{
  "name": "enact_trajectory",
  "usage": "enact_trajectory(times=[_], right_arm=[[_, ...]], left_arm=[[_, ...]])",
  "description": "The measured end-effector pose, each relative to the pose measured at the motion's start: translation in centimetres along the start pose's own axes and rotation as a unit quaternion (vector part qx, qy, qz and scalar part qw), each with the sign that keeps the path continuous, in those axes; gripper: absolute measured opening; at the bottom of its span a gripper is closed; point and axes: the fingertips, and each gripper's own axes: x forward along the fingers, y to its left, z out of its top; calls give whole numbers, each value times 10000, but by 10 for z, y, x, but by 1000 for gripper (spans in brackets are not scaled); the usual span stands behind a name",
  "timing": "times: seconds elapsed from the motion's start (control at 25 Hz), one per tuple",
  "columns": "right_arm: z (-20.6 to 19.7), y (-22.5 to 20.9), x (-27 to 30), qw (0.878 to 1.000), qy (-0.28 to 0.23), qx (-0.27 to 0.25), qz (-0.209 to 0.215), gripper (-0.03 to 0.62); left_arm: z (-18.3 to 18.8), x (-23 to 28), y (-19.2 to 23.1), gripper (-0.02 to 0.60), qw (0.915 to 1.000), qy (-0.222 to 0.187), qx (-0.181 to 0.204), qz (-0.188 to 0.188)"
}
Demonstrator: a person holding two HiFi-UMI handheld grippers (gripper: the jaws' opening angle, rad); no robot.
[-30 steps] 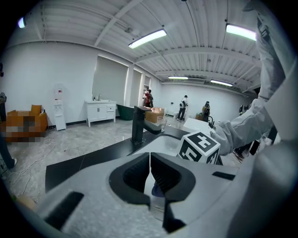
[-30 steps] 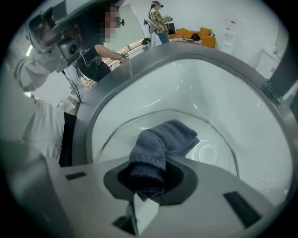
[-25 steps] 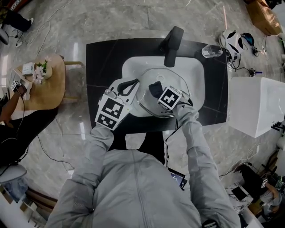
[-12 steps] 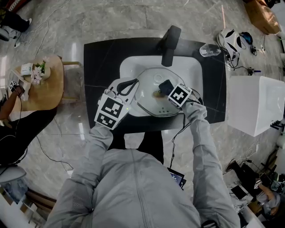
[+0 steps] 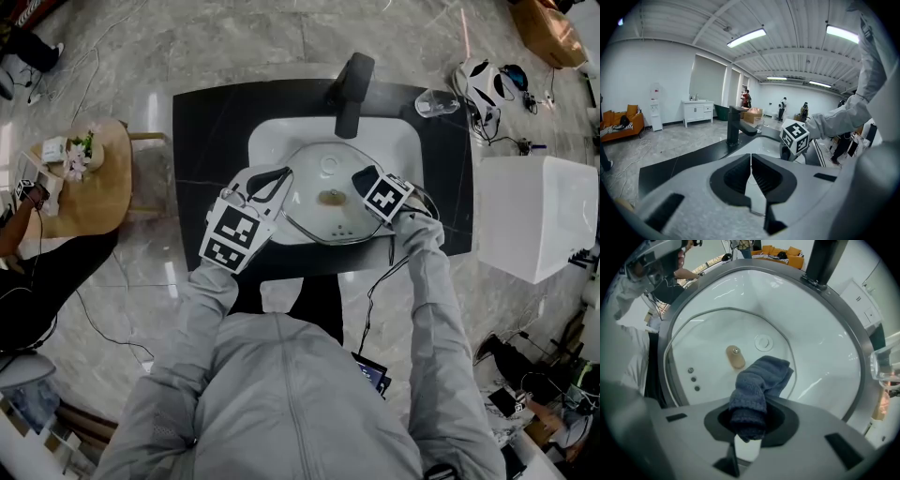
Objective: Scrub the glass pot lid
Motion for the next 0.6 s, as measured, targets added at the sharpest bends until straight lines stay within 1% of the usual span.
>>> enact_trajectory(times=[0.08, 0.16, 0.28, 0.36, 0.6], right_arm=[[-5, 10, 1, 9998, 75, 70, 147, 77], [-10, 17, 3, 9991, 89, 303, 292, 77], [-3, 28, 2, 9959, -116, 622, 651, 77], [2, 36, 2, 9948, -157, 620, 790, 77], [19, 57, 3, 9957, -48, 416, 823, 77]], left_arm=[[0, -1, -1, 29, 10000, -2, 2, -6], [0, -1, -1, 29, 10000, -5, -5, -13], [0, -2, -1, 29, 10000, -10, -21, -22], [0, -3, -1, 29, 10000, -13, -25, -29], [0, -5, -3, 29, 10000, -28, -24, -51]])
